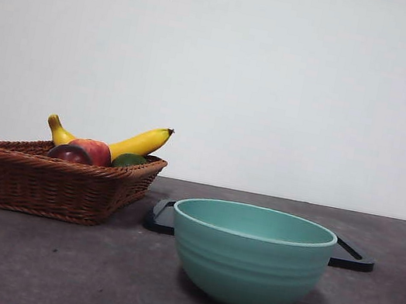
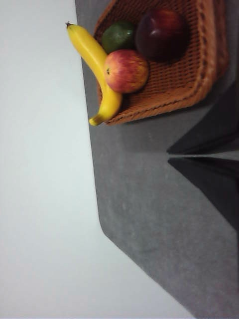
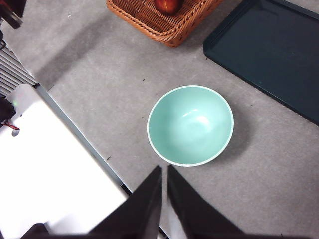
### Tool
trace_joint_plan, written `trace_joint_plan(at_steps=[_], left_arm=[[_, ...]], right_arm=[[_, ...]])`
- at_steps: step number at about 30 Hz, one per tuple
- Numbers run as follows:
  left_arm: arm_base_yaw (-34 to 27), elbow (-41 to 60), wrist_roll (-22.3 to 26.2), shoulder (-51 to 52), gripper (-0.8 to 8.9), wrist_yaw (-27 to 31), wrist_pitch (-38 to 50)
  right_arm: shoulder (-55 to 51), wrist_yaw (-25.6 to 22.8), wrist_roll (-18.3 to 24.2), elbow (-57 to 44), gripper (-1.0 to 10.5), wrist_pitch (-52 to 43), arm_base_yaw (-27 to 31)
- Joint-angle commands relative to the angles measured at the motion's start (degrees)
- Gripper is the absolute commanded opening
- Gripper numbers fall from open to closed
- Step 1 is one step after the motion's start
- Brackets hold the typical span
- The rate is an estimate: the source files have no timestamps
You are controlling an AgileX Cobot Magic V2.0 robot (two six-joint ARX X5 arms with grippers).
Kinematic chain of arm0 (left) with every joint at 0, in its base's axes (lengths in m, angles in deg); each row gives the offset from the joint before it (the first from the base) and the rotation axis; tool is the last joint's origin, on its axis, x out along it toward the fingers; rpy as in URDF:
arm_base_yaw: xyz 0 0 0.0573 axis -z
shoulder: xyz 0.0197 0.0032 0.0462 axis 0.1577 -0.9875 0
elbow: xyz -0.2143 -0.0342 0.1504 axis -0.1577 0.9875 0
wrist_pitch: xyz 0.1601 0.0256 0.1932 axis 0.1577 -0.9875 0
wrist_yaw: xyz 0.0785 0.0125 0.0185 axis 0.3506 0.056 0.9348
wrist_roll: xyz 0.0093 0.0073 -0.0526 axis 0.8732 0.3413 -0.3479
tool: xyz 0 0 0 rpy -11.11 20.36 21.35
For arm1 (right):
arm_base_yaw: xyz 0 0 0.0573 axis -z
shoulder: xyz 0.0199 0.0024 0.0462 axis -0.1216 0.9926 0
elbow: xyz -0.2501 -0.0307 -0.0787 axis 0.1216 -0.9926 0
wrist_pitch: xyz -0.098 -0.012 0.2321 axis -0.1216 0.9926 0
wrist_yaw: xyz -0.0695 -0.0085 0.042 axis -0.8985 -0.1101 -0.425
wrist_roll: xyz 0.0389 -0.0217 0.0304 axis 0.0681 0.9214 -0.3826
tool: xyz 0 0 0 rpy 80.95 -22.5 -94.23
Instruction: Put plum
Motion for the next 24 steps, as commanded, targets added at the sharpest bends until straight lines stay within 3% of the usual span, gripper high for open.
trace_joint_plan(at_steps=[1,12,24], left_arm=[[-0.1,1.2,0.7,0.1,0.07,0.0,0.3],[-0.1,2.7,0.7,0.1,0.07,0.0,-6.7],[-0.1,2.7,0.0,0.1,0.07,0.1,-6.5]], right_arm=[[0.4,0.0,0.6,0.8,0.1,-0.5,-0.3],[0.4,0.0,0.6,0.8,0.1,-0.6,-0.3],[0.4,0.0,0.6,0.8,0.1,-0.7,-0.3]])
